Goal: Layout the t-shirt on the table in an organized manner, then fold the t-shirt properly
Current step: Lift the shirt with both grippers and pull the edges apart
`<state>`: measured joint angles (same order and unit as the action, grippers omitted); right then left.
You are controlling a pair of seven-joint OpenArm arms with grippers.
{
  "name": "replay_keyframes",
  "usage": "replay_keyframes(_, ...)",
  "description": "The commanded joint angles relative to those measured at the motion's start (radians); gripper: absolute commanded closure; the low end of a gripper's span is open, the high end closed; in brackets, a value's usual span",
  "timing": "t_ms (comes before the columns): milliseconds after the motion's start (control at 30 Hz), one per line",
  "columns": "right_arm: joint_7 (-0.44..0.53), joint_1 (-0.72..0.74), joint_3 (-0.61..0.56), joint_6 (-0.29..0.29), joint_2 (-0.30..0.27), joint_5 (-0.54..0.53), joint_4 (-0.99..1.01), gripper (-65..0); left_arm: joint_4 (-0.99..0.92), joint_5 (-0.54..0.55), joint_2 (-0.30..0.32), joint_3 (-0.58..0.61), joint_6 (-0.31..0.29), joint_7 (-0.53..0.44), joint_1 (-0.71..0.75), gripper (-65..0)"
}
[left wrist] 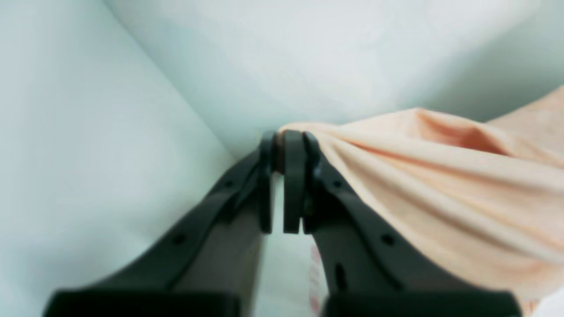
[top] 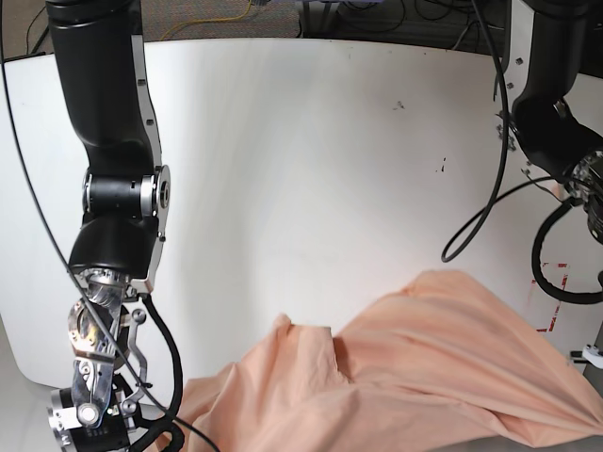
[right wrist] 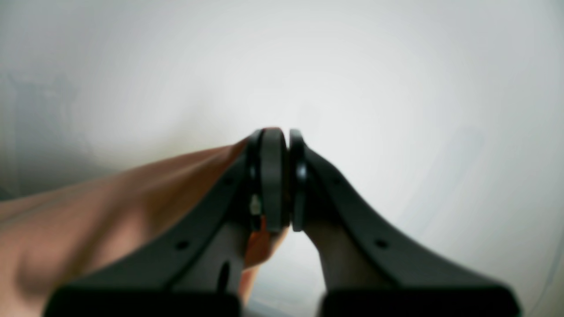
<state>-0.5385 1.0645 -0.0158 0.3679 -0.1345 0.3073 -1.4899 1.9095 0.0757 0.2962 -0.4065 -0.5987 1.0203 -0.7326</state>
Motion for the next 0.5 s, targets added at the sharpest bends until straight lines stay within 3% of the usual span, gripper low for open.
replay_keyframes(0, 0.030, 0.084, 0.010, -0.017, -0.018, 0.000, 0.007, 0.0, -0.020, 0.008, 0.036, 0.013, 0.009, -0.030, -0.078, 0.0)
replay_keyframes(200, 0.028, 0.153, 0.010, -0.016, -0.023, 0.000, 0.045, 0.0, -0.074, 0.008, 0.070, 0.016, 0.009, -0.028, -0.184, 0.0)
replay_keyframes(467, 0.030, 0.199, 0.012, 0.018, -0.080, 0.000, 0.107, 0.0, -0.178, 0.011, 0.125, 0.011, 0.006, -0.031, -0.281, 0.0)
